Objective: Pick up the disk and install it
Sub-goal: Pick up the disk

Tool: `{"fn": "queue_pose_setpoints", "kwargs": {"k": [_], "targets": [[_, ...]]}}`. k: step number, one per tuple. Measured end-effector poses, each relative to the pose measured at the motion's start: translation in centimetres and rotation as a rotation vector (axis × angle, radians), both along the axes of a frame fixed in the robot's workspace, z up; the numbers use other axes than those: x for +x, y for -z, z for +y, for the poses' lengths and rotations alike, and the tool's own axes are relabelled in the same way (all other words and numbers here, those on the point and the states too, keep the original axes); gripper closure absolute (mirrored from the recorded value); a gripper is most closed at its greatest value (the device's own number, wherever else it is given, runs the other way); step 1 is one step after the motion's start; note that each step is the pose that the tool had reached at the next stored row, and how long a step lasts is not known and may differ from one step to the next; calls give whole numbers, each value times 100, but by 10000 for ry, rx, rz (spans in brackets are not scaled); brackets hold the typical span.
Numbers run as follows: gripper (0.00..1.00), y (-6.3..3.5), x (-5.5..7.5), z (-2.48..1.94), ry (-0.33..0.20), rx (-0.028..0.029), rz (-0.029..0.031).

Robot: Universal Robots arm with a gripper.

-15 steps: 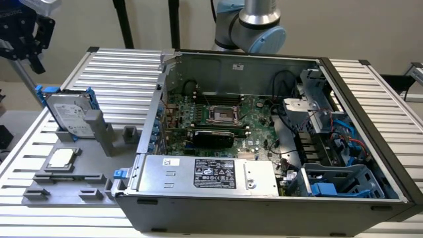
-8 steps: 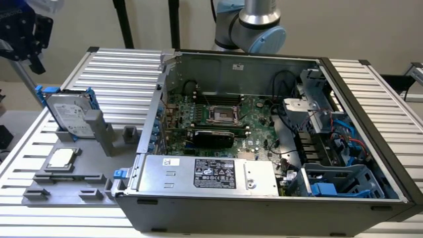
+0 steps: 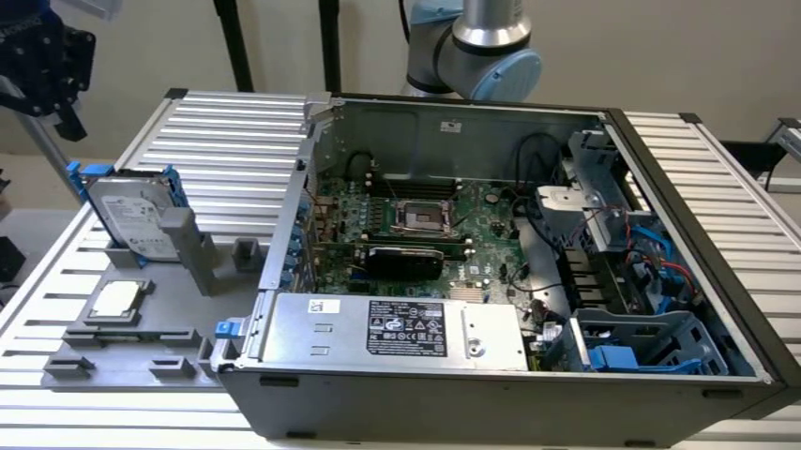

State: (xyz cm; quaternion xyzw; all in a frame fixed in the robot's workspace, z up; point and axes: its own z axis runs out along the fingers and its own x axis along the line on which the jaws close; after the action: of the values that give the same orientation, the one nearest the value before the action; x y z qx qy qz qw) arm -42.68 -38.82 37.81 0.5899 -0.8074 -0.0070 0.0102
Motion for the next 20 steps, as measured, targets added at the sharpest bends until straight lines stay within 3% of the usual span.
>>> {"fn": "queue_pose_setpoints", "kwargs": {"k": [17,20], "targets": [[89,33,0,0,-3085,0,0],[89,36,0,3,-3374,3,-4]]}}
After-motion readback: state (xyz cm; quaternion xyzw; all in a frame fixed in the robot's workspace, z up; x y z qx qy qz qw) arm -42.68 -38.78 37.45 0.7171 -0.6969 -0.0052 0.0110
